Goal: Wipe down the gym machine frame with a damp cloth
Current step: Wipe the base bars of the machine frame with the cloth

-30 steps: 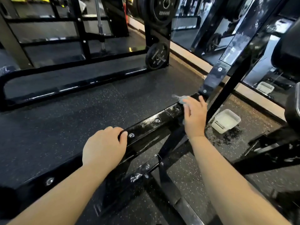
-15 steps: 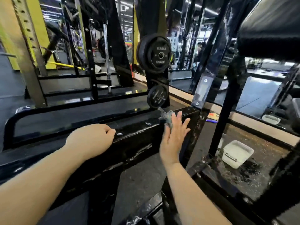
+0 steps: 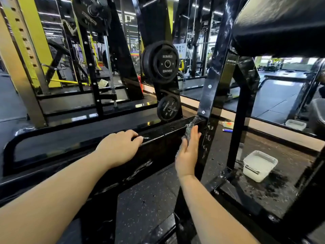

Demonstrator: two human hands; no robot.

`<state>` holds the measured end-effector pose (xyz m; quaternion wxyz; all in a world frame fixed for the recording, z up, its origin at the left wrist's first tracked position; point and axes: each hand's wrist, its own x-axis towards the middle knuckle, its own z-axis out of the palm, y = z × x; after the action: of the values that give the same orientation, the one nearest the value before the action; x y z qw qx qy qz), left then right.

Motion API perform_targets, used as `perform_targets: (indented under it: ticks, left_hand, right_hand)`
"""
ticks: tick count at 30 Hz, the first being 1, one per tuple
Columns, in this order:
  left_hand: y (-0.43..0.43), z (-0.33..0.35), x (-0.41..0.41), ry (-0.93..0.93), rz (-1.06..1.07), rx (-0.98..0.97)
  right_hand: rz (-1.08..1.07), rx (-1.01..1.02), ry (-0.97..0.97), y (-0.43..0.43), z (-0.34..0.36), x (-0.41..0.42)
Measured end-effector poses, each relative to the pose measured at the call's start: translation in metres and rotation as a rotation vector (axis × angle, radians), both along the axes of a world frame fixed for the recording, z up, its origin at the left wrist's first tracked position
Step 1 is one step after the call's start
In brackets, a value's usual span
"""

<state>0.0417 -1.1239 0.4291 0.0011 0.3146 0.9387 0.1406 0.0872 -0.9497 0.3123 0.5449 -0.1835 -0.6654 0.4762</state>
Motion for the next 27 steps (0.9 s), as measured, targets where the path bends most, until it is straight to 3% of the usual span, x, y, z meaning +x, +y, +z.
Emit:
perform_targets:
  ticks: [4, 8, 10, 13, 16, 18, 21, 24, 27]
  left_hand:
    - [-0.002, -0.003, 0.000, 0.033, -0.024, 0.030]
    - [0.003, -0.005, 0.000, 0.065, 0.001, 0.058]
    - [0.004, -0.007, 0.001, 0.080, 0.012, 0.060]
    - [0.003, -0.009, 0.001, 0.089, 0.018, 0.070]
    - [0.003, -0.009, 0.004, 0.098, 0.017, 0.075]
    - [0.005, -0.009, 0.006, 0.116, 0.021, 0.088]
    - [0.008, -0.007, 0.007, 0.148, 0.035, 0.091]
    - [0.008, -0.010, 0.007, 0.160, 0.032, 0.084]
    - [0.005, -0.010, 0.006, 0.155, 0.029, 0.079]
  right_hand:
    - [0.025, 0.020, -0.026, 0.026, 0.020, 0.038]
    - [0.273, 0.332, -0.489, 0.053, 0.051, 0.070]
    - [0.270, 0.372, -0.574, 0.060, 0.064, 0.064]
    - [0.126, 0.245, -0.383, 0.055, 0.063, 0.036]
    - [-0.251, 0.069, -0.034, 0.032, 0.032, 0.001]
    - [-0.426, -0.142, 0.013, 0.011, 0.023, -0.017]
    - [-0.300, -0.342, 0.007, -0.022, 0.024, -0.029]
    - [-0.065, -0.165, 0.085, -0.039, 0.005, -0.024]
    - [0.010, -0.019, 0.106, -0.023, -0.005, -0.012]
